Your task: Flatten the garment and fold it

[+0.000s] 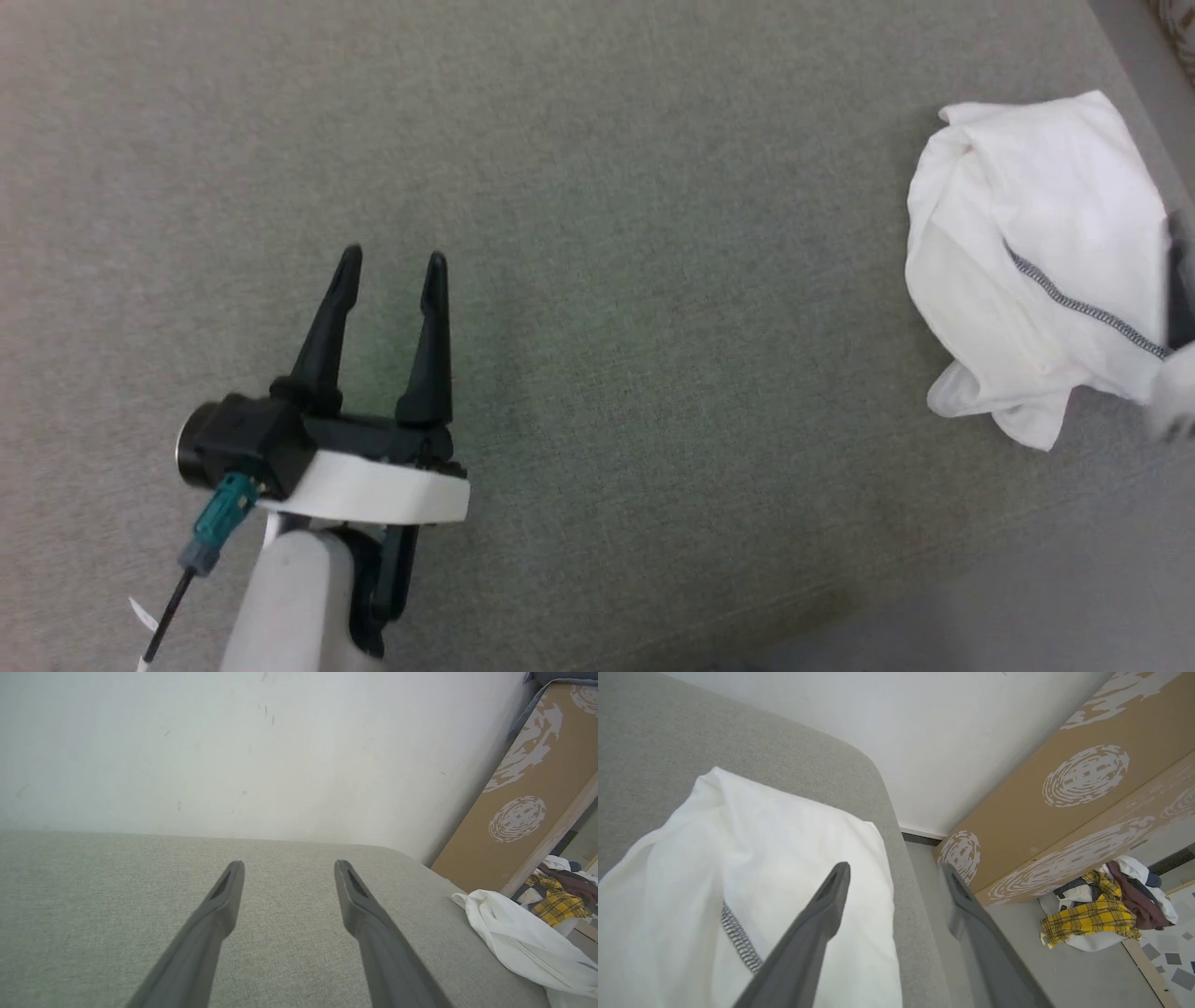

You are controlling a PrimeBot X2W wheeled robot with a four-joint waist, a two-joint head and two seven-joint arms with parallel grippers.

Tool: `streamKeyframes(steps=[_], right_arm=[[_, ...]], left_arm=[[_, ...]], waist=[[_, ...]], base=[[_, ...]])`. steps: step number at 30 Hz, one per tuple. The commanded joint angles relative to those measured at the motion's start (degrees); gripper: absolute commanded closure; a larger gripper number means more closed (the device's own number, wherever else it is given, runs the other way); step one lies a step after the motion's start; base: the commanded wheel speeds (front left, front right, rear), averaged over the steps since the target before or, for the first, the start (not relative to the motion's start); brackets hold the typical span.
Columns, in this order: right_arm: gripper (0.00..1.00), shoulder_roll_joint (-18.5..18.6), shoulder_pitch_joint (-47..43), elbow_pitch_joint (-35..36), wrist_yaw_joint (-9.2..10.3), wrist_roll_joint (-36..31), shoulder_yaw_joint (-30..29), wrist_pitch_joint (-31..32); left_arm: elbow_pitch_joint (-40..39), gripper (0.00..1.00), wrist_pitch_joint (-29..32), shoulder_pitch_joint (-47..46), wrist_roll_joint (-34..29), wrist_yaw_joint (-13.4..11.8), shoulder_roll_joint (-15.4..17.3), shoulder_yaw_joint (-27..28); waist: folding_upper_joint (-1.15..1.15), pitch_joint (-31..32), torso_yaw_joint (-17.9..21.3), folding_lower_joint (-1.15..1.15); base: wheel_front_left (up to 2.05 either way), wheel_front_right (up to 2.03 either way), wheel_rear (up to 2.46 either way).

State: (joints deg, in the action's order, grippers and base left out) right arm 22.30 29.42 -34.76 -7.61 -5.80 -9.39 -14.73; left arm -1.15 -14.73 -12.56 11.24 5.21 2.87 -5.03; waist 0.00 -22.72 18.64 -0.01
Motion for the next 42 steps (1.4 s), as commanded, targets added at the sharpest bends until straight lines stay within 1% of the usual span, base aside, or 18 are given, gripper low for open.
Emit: streamKeyframes(steps=[1, 5, 10, 11, 12, 16, 20, 24, 26, 31, 36, 42], right_arm=[[0.00, -2.56, -3.92, 2.96, 0.12, -0.65, -0.45, -0.25], [0.00, -8.47, -12.69, 10.77, 0.12, -0.29, -0.86, -0.26], [0.00, -14.68, -18.90, 15.75, 0.12, 2.65, 1.49, -0.26], [0.00, -15.63, -19.43, 16.80, 0.12, 3.36, 2.26, -0.26], [0.00, -15.63, -19.43, 16.80, 0.12, 3.36, 2.26, -0.26], [0.00, -18.12, -20.81, 20.30, 0.12, 6.49, 3.79, -0.26], [0.00, -19.12, -21.88, 24.03, 0.12, 9.47, 6.42, -0.27], [0.00, -19.36, -24.57, 28.96, 0.12, 10.85, 7.71, -0.27], [0.00, -19.39, -27.78, 32.21, 0.12, 11.93, 8.45, -0.27], [0.00, -19.40, -32.21, 35.21, 0.12, 13.35, 8.77, -0.27], [0.00, -19.41, -36.38, 35.79, 0.12, 14.04, 9.45, -0.27], [0.00, -19.41, -37.48, 35.72, 0.12, 14.08, 10.36, -0.27]], left_arm=[[0.13, 0.00, -0.27, 1.21, 0.57, -0.75, 0.01, 0.31], [0.46, 0.00, -0.27, 3.50, 1.64, -2.00, 0.01, 0.60], [1.19, 0.00, -0.27, 5.77, 2.73, -3.50, 0.01, 1.55], [1.18, 0.00, -0.27, 6.25, 3.05, -3.92, 0.01, 2.15], [1.18, 0.00, -0.27, 6.25, 3.05, -3.92, 0.01, 2.15], [1.44, 0.00, -0.27, 8.15, 2.08, -4.81, 0.01, 5.12], [2.18, 0.00, -0.27, 9.87, 0.17, -4.65, 0.01, 8.63], [2.64, 0.00, -0.27, 12.37, -2.13, -4.27, 0.01, 10.56], [3.35, 0.00, -0.27, 14.37, -3.86, -3.61, 0.08, 10.85], [4.24, 0.00, -0.27, 17.10, -4.75, -2.57, 0.07, 10.55], [4.97, 0.00, -0.27, 19.69, -5.23, -1.97, 0.05, 9.98], [6.40, 0.00, -0.27, 20.40, -6.12, -1.67, 0.04, 9.49]], waist=[[0.00, 6.77, -4.10, 0.01], [0.00, 10.21, -6.86, 0.01], [0.00, 13.51, -10.71, 0.01], [0.00, 14.00, -11.31, 0.01], [0.00, 14.00, -11.31, 0.01], [0.00, 15.75, -13.69, 0.01], [0.00, 16.93, -15.10, 0.01], [0.00, 18.50, -15.79, 0.01], [0.00, 19.86, -15.70, 0.01], [0.00, 21.83, -15.18, 0.01], [0.00, 23.34, -14.97, 0.01], [0.00, 23.94, -15.28, 0.01]], base=[[0.00, 0.00, 0.00], [0.00, 0.00, 0.00], [0.00, 0.00, 0.00], [0.00, 0.00, 0.00], [0.00, 0.00, 0.00], [0.00, 0.00, 0.00], [0.00, 0.00, 0.00], [0.00, 0.00, 0.00], [0.00, 0.00, 0.00], [0.00, 0.00, 0.00], [0.00, 0.00, 0.00], [0.00, 0.00, 0.00]])
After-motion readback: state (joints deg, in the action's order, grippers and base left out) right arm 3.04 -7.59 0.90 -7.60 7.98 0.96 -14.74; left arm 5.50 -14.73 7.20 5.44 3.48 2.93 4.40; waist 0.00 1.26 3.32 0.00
